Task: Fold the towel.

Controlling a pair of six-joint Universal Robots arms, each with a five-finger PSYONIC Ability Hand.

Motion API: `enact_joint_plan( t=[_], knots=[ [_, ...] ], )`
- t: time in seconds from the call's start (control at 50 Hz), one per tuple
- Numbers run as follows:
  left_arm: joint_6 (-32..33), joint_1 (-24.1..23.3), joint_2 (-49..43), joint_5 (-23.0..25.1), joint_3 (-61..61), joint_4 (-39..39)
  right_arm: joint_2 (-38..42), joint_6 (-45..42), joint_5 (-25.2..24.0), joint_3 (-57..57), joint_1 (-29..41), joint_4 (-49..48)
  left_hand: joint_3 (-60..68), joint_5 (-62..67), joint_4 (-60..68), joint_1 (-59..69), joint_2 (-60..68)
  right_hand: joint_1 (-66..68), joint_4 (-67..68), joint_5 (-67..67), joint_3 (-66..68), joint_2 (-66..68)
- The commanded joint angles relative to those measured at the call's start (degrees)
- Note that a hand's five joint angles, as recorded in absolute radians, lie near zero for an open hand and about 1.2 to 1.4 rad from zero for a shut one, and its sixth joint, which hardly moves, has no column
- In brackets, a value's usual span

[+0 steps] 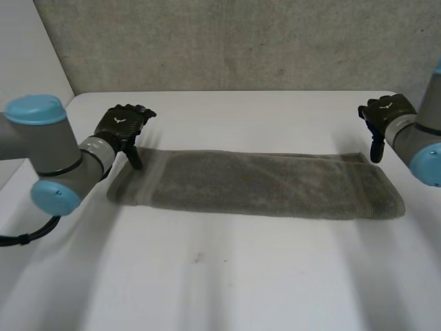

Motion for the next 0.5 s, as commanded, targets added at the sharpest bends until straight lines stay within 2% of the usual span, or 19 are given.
enact_joint_plan(
  t=[0.02,0.06,0.14,0.18,0.2,0.22,0.3,0.34,0.4,0.5],
  knots=[
    [-2.8,0.2,17.4,0.1,-22.1,2.3,-15.4,1.8,-6.6,20.2,-0.5,-0.6,0.3,-2.0,0.4,-0.2,0.3,-3.4,-5.1,-3.6,-4.2,-4.3],
    [-2.8,0.1,20.1,0.1,-26.0,3.9,-20.6,1.9,-9.7,29.5,-0.6,-1.2,0.3,-2.0,0.4,-0.2,0.3,-3.4,-5.1,-3.6,-4.2,-4.3],
    [-2.9,0.1,26.2,0.0,-36.6,10.5,-24.2,1.8,-10.5,37.1,-1.7,-3.3,0.3,-2.0,0.4,-0.2,0.3,-3.4,-5.1,-3.6,-4.2,-4.3],
    [-2.9,0.1,27.2,0.0,-39.1,13.0,-26.1,1.8,-11.1,44.0,-4.3,-7.4,0.3,-2.0,0.4,-0.2,0.3,-3.4,-5.1,-3.6,-4.2,-4.3],
    [-2.9,0.1,27.2,0.0,-39.1,13.0,-26.1,1.8,-11.1,44.0,-4.3,-7.5,0.3,-2.0,0.4,-0.2,0.3,-3.4,-5.1,-3.6,-4.2,-4.3],
    [-2.9,0.1,28.0,0.0,-41.5,16.0,-26.6,1.7,-11.2,46.8,-5.0,-10.1,0.3,-2.0,0.4,-0.2,0.3,-3.4,-5.1,-3.6,-4.2,-4.3],
    [-2.8,0.2,28.8,-0.4,-44.9,21.9,-26.8,1.7,-11.2,51.2,-5.6,-16.1,0.3,-2.0,0.4,-0.2,0.3,-0.2,-1.9,-0.3,-0.9,-1.0],
    [-2.9,0.2,28.8,-0.4,-45.2,22.4,-26.0,1.6,-11.3,54.0,-6.4,-21.9,0.3,-2.0,0.4,-0.2,0.3,11.5,9.9,11.4,10.8,10.7],
    [-3.1,0.1,28.6,-0.4,-45.3,22.4,-24.1,0.9,-11.2,55.1,-7.6,-25.7,0.3,-2.0,0.4,-0.2,0.3,13.1,11.4,13.0,12.4,12.3],
    [-5.6,0.0,28.6,-0.4,-45.3,22.4,-20.2,-1.5,-11.1,54.5,-8.4,-26.5,0.3,-2.0,0.4,-0.2,0.3,15.3,13.6,15.2,14.6,14.5]
  ],
)
